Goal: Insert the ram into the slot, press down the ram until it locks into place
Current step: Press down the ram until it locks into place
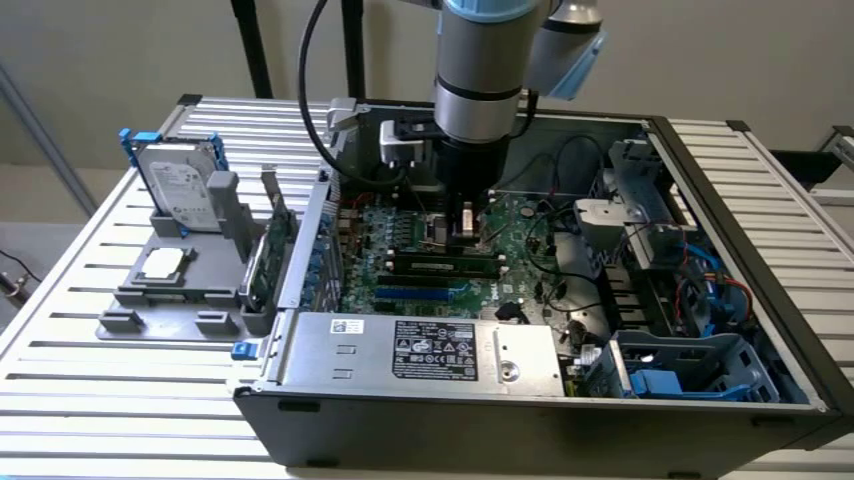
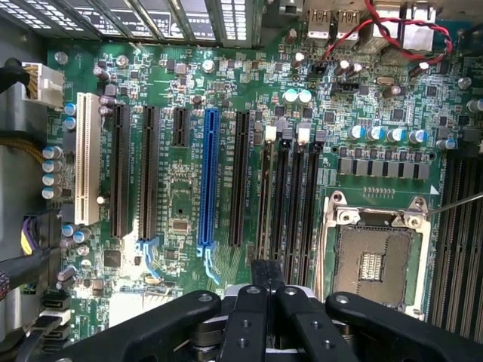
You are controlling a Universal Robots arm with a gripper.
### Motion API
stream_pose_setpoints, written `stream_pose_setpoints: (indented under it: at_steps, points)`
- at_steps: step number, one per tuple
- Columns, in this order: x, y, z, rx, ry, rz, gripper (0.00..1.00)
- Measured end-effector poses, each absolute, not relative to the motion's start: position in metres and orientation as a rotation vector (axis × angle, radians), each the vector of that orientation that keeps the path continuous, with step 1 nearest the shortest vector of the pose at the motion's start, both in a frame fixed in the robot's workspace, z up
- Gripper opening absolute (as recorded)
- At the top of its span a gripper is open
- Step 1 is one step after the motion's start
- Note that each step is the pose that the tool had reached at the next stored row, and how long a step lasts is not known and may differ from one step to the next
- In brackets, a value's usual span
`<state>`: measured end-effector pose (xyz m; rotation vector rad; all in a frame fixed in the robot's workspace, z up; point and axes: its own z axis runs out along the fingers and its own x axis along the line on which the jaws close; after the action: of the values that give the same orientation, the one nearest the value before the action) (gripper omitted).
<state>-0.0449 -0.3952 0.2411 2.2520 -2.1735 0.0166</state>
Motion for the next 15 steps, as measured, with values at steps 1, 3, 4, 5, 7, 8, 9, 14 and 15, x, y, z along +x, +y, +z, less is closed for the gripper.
stream_pose_setpoints:
  at_steps: [1,3,4,5,7,8,9,14,15]
  points:
    - [-0.045,-0.395,0.240,2.252,-2.173,0.017,0.11]
    - [-0.046,-0.395,0.238,2.252,-2.173,0.017,0.11]
    - [-0.046,-0.395,0.237,2.252,-2.173,0.017,0.11]
    - [-0.046,-0.395,0.236,2.252,-2.173,0.017,0.11]
    - [-0.046,-0.395,0.234,2.252,-2.173,0.017,0.11]
    - [-0.046,-0.395,0.233,2.252,-2.173,0.017,0.11]
    - [-0.046,-0.395,0.231,2.252,-2.173,0.017,0.11]
    - [-0.046,-0.395,0.226,2.252,-2.173,0.017,0.11]
    - [-0.046,-0.395,0.226,2.252,-2.173,0.017,0.11]
